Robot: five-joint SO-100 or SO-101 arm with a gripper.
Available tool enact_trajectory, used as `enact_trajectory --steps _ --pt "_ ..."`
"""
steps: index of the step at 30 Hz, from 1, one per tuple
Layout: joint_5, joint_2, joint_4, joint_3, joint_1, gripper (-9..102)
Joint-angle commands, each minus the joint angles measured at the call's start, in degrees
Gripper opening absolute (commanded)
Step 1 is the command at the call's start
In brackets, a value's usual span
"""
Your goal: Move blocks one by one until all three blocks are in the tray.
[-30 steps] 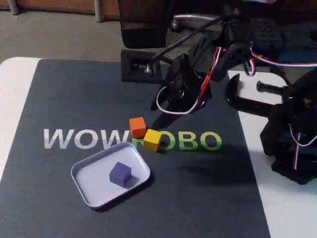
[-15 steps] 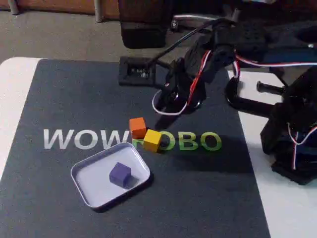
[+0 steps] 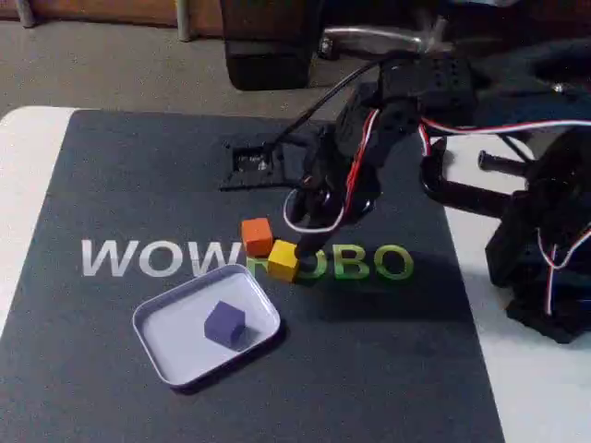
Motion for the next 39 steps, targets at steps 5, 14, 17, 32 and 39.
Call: enact_trajectory --steps 5,14,17,32,39 --pt "0.4 -1.7 -2.8 -1.1 -1.9 15" --pt "0.8 -6.8 -3.1 -5.0 -0.1 15" --pt "0.8 -7.6 -3.8 -5.0 0.1 15" --pt "0.9 -9.3 -4.2 -5.9 0.6 13" --pt "0.9 -9.8 -4.3 -6.0 0.9 11"
